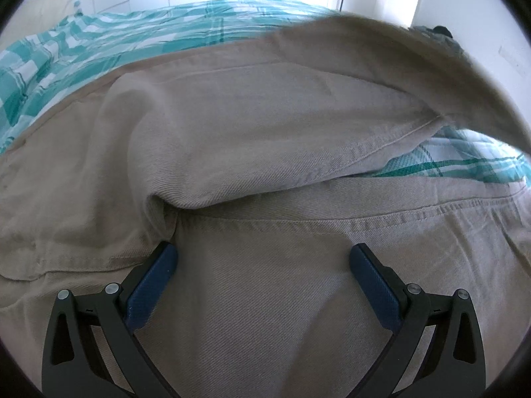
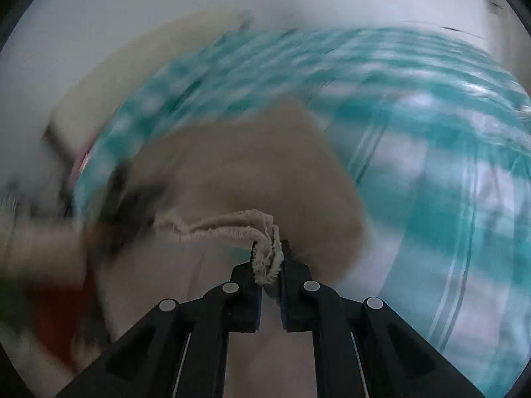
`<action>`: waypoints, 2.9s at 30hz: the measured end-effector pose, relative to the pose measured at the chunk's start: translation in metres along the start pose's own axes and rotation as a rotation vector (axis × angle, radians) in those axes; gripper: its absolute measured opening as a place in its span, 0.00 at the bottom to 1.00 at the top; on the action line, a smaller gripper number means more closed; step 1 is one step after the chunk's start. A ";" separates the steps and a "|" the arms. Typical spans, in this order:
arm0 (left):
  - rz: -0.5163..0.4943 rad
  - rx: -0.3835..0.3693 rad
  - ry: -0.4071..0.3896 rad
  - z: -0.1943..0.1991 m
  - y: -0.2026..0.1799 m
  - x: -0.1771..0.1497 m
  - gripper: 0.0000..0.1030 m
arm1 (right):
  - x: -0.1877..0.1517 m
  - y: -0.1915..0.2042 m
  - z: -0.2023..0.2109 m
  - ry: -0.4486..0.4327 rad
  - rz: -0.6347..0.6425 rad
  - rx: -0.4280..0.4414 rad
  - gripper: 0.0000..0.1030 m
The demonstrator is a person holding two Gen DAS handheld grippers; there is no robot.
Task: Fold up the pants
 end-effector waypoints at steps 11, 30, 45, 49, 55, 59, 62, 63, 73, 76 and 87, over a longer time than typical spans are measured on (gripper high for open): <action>0.036 0.030 0.137 0.015 -0.001 -0.011 0.99 | -0.186 -0.118 0.122 -0.025 -0.573 -0.740 0.81; 0.081 0.059 0.167 0.081 -0.026 -0.102 1.00 | -0.120 0.173 -0.130 -0.094 -0.304 -0.180 0.82; 0.056 0.014 0.099 0.091 -0.022 -0.120 1.00 | -0.102 0.148 -0.103 -0.210 -0.491 -0.073 0.81; 0.057 0.016 0.103 0.090 -0.025 -0.116 1.00 | -0.120 0.083 -0.081 -0.241 -0.689 -0.161 0.53; 0.060 0.018 0.091 0.089 -0.025 -0.115 1.00 | -0.125 0.042 -0.046 -0.402 -0.927 -0.177 0.51; 0.067 -0.012 0.163 0.095 -0.024 -0.110 0.98 | -0.134 0.011 -0.044 -0.445 -1.118 -0.266 0.10; 0.176 -0.123 0.106 0.118 -0.006 -0.073 0.98 | -0.124 0.005 -0.035 -0.465 -1.138 -0.254 0.05; 0.223 -0.145 0.063 0.127 0.006 -0.054 0.98 | -0.113 0.010 -0.026 -0.486 -1.108 -0.227 0.05; 0.707 -0.399 -0.011 0.088 0.117 0.064 0.97 | -0.019 0.104 0.110 -0.632 -0.642 -0.019 0.04; 0.737 -0.421 0.004 0.077 0.121 0.064 0.89 | -0.030 0.125 0.132 -0.639 -0.597 0.008 0.04; 0.812 -0.528 -0.144 0.125 0.113 0.052 0.02 | -0.069 0.068 0.132 -0.418 -0.605 -0.080 0.04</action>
Point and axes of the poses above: each gripper's, at about its wrist camera, not at the fingertips, and z roughly against the way its jaws point, y to its left, x to its top, the point moved 10 cm from there along -z, roughly the way its jaws point, and after that the axes turned 4 degrees about -z, right-handed, at the moved point
